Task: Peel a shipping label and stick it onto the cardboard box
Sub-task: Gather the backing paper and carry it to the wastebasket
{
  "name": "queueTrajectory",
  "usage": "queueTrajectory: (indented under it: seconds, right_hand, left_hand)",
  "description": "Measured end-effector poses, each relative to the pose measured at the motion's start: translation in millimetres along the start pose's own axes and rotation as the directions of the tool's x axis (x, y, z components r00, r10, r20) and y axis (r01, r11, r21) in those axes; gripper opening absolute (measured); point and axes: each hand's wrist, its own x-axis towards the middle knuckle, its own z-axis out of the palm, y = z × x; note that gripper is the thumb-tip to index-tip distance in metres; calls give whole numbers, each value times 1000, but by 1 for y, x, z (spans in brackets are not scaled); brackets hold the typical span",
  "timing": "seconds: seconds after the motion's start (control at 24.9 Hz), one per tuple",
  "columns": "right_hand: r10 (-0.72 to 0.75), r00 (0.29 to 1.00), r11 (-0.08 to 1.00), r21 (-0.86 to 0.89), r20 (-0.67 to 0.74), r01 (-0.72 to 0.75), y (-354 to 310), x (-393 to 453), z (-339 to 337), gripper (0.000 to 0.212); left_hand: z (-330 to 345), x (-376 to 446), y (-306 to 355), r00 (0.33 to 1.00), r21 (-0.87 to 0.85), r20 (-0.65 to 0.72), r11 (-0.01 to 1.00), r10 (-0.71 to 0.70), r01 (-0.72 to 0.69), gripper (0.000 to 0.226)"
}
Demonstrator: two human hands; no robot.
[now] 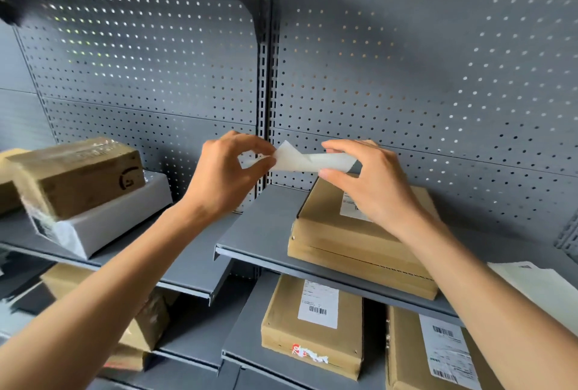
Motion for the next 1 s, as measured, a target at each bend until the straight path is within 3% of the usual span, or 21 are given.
queueTrajectory:
  seconds: [0.16, 0.44, 0.76, 1.0]
  right_hand:
    - [-107, 994, 991, 81, -7, 108, -12, 3, 14, 25]
    - [-259, 964, 945, 223, 65, 239, -57, 13, 65, 21]
    - [-446, 881, 841, 410, 155, 354, -150, 14, 174, 24]
    - [-575, 803, 747, 499, 154, 439, -231, 12, 250, 25]
  left_hand:
    - [-23, -18, 2, 997, 48, -58, 997, -55, 58, 11]
    - [-84, -56, -16, 971, 163, -190, 971, -143, 175, 15]
    - [-189, -129, -53, 873, 199, -374, 892, -313, 405, 15]
    - [-267, -178, -87, 810, 307, -494, 809, -316, 502, 13]
